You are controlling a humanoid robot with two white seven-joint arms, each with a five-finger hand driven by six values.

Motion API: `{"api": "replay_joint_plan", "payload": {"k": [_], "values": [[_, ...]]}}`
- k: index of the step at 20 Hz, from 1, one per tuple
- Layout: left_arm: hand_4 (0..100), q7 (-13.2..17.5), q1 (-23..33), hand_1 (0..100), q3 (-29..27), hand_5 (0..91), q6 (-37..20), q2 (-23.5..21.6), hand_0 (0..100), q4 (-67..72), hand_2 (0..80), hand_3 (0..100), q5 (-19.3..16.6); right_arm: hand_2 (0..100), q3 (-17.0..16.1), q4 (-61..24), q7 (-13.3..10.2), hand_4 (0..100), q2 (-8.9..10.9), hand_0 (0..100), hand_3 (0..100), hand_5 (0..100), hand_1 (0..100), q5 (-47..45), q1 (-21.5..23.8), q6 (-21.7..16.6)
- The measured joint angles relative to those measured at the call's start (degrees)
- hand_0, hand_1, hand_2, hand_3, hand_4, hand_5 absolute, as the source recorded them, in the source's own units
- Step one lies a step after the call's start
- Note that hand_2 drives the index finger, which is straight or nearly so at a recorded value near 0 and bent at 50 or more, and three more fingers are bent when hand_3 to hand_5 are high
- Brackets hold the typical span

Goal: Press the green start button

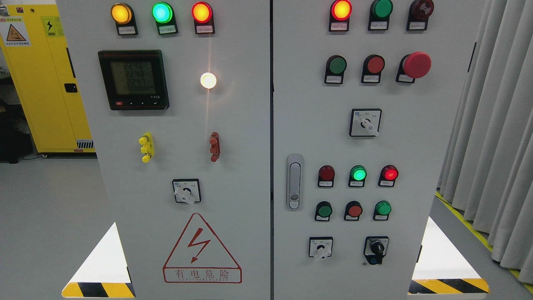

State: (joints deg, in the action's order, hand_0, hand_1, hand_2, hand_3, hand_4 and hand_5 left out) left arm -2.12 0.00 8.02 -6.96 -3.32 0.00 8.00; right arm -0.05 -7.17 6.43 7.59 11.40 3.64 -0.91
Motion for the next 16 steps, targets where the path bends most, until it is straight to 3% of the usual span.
{"api": "replay_joint_plan", "payload": {"k": [16], "values": [[0,0.0,0.0,56,0.0,0.0,0.0,0.1,12,0.0,0.0,0,0.0,0,0.0,0.2,-1.3,0,0.06,19,0,0,24,0.0,-1.4,0.2]]}}
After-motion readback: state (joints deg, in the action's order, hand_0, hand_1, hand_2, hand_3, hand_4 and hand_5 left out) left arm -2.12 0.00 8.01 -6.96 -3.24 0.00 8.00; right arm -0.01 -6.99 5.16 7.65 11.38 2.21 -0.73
